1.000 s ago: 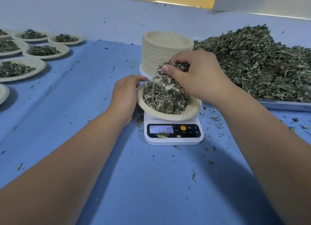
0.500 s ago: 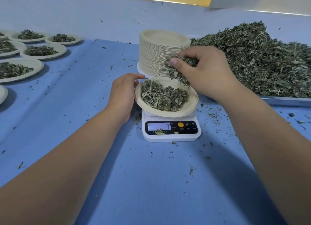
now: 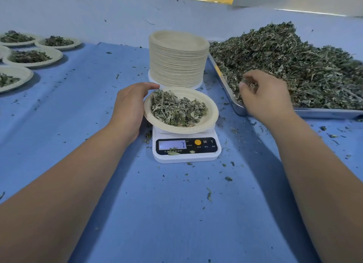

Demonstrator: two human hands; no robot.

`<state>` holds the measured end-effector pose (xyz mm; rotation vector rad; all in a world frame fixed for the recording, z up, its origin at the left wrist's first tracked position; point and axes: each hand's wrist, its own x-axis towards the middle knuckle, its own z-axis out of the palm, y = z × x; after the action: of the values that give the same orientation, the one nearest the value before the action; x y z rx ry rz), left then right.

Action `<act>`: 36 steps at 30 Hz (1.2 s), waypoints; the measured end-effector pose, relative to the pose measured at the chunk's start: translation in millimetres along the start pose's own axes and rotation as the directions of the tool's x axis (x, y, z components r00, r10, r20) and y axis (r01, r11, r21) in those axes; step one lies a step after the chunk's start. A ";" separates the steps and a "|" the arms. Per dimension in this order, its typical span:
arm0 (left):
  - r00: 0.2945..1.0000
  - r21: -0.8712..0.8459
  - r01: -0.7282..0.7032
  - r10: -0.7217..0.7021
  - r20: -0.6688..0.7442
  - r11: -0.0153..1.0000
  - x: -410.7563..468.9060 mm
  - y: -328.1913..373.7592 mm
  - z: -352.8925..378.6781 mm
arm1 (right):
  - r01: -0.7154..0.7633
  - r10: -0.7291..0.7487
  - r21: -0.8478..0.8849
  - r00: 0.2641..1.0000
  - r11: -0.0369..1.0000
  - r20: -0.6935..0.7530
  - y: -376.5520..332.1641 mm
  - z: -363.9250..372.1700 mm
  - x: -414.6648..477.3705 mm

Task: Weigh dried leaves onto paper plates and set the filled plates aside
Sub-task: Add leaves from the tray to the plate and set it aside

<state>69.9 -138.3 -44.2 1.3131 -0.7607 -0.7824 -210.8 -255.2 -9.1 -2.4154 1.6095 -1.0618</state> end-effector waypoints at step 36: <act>0.976 -0.273 0.216 -0.216 0.031 0.937 -18.4 16.2 7.9 | -0.087 -0.014 0.290 0.944 0.953 0.329 -70.9 1.1 -69.8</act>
<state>54.4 -125.5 -28.0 1.1540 -0.4906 -1.0265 -169.2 -165.2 -17.4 -2.2057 1.2760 -0.7781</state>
